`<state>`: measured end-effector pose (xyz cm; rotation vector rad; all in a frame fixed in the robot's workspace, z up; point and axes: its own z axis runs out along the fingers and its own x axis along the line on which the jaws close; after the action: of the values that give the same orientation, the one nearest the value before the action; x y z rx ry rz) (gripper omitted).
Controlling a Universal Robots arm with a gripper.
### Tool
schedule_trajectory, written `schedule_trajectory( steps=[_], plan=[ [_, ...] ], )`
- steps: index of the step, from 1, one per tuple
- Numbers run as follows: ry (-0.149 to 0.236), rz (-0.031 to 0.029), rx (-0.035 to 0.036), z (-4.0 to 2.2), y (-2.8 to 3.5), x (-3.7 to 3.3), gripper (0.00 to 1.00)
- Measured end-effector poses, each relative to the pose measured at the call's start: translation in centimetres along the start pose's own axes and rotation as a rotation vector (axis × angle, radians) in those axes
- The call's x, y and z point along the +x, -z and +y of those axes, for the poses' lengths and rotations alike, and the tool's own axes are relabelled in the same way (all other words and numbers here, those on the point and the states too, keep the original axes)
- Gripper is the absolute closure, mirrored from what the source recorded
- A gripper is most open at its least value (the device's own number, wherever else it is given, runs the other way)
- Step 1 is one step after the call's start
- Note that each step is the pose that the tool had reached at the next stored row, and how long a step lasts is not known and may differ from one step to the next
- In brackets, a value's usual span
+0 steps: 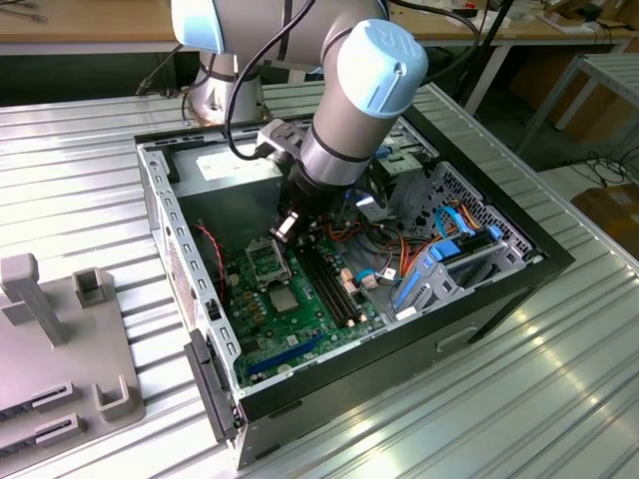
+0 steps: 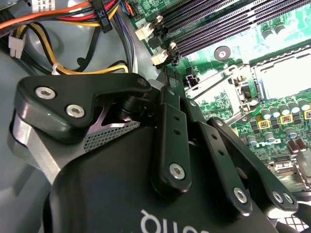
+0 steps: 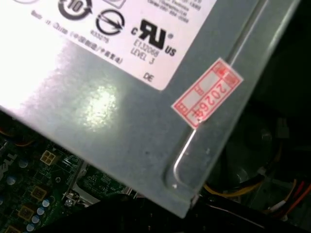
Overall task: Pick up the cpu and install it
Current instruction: 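Close the cpu cover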
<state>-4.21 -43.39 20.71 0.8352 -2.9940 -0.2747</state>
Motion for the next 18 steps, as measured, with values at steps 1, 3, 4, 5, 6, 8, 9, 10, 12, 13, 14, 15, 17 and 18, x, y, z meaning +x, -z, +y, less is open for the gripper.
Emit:
schedule_trajectory(
  steps=[1,3,4,5,6,8,9,10,12,13,14,15,17,18],
  plan=[
    [0.000,-0.0001,-0.0001,0.03,0.14,0.00,0.89],
    [0.000,0.0003,0.0001,0.12,0.61,0.00,0.89],
    [0.001,0.0006,0.0005,0.14,0.70,0.00,0.89],
    [0.001,0.0006,0.0006,0.15,0.71,0.00,0.89],
    [0.001,0.0008,0.0009,0.15,0.71,0.00,0.89],
    [0.001,0.0010,0.0011,0.16,0.68,-0.02,0.89],
    [0.001,0.0008,0.0009,0.15,0.57,-0.06,0.89],
    [0.002,0.0008,0.0009,0.12,0.47,-0.07,0.89],
    [0.001,0.0009,0.0010,0.08,0.23,-0.10,0.89],
    [0.001,0.0008,0.0009,0.06,0.14,-0.11,0.89],
    [0.001,0.0009,0.0009,0.04,-0.01,-0.10,0.89],
    [0.002,0.0008,0.0009,0.02,-0.09,-0.10,0.89],
    [0.004,0.0015,0.0010,0.05,-0.13,-0.03,0.89],
    [0.006,0.0017,0.0009,0.09,-0.14,0.05,0.89]
  ],
)
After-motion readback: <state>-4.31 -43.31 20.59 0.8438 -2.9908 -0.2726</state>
